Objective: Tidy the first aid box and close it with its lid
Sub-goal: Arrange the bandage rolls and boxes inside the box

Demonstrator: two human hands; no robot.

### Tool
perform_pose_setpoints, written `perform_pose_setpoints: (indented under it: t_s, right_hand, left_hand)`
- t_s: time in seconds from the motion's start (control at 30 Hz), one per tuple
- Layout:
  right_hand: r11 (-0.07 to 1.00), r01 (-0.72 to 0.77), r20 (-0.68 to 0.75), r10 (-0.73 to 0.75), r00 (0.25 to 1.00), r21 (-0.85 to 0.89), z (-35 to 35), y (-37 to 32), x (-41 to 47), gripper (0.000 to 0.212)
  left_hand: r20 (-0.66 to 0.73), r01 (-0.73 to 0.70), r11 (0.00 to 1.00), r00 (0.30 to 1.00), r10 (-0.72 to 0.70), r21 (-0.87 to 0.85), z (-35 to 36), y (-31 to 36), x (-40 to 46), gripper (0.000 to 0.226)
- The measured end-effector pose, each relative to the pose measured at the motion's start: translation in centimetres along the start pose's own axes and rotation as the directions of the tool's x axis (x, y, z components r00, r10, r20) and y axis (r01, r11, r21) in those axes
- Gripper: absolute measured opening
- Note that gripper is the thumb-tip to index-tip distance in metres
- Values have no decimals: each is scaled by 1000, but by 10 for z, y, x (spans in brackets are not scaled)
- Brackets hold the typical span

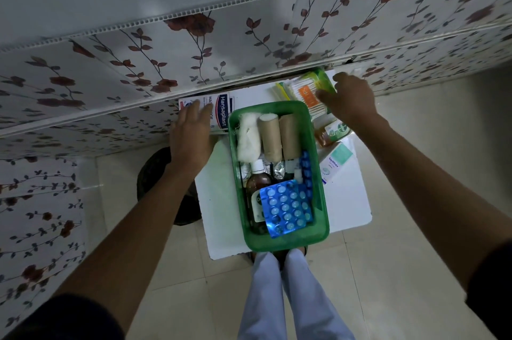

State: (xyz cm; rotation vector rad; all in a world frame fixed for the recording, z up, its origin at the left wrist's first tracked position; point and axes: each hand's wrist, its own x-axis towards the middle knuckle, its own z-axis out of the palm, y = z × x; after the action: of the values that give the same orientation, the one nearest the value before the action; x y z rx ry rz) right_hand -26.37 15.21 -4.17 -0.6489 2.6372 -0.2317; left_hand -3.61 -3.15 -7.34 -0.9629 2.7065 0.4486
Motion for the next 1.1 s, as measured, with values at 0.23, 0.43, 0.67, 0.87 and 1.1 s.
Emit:
perform_pose_setpoints:
  t_s: [0.23,0.43,0.67,0.87,1.1]
  right_hand:
    - [982,-160,171,175,969,-101,14,-18,26,84]
    - [909,-249,163,204,965,334,3,-12,13,44]
    - [751,-80,-63,160,985,655,-39,-25,-42,34]
    - [775,119,-313,105,944,621,-58,-20,-100,20]
    - [783,561,-132,-547,827,270,-37,-35,-135,49]
  left_hand:
    - [-276,-37,999,960,42,24,-10,10,-9,32]
    - [-468,74,947,855,-221,-312,-56,28,-43,28]
    - [-409,47,707,788,-460,-705,-76,56,-83,25]
    - [-391,-33,598,786,-480,-801,-76,56,-113,19]
    - [-351,42,597,775,-525,-801,-69,43,-124,24]
